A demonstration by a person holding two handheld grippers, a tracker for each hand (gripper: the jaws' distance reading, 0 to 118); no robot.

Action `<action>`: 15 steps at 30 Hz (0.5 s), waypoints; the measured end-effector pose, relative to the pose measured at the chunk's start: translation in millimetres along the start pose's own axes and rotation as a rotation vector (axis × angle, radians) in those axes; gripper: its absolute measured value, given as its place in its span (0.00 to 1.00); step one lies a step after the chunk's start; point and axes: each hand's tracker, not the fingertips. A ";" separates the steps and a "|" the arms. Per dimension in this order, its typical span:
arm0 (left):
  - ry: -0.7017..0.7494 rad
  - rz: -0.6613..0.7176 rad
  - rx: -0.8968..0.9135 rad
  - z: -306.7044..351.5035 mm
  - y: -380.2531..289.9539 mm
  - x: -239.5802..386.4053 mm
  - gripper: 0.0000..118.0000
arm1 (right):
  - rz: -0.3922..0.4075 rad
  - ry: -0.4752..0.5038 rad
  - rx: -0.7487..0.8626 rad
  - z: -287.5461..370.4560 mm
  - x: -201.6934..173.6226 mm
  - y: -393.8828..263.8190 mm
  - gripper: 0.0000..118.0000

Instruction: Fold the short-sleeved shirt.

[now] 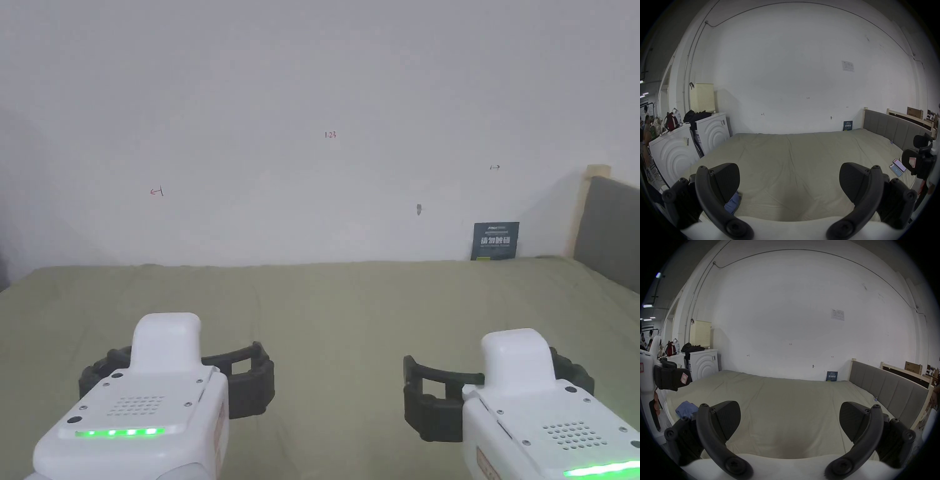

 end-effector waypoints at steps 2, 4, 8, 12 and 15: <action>0.002 0.010 -0.004 -0.6 0.5 -1.5 1.00 | 0.002 0.002 -0.003 -0.2 -0.7 0.2 1.00; 0.005 0.012 -0.006 -0.7 0.9 -2.2 1.00 | 0.001 0.001 0.001 0.2 -0.9 0.6 1.00; -0.014 0.039 -0.053 -4.2 2.3 -3.5 1.00 | 0.000 0.000 0.001 0.6 -1.2 1.6 1.00; -0.023 0.068 -0.031 -2.0 -1.7 -4.0 1.00 | 0.002 0.002 -0.004 0.6 -1.6 0.6 1.00; -0.033 0.105 -0.004 6.2 -0.7 -5.4 1.00 | 0.005 -0.003 -0.010 -0.4 -1.2 -0.3 1.00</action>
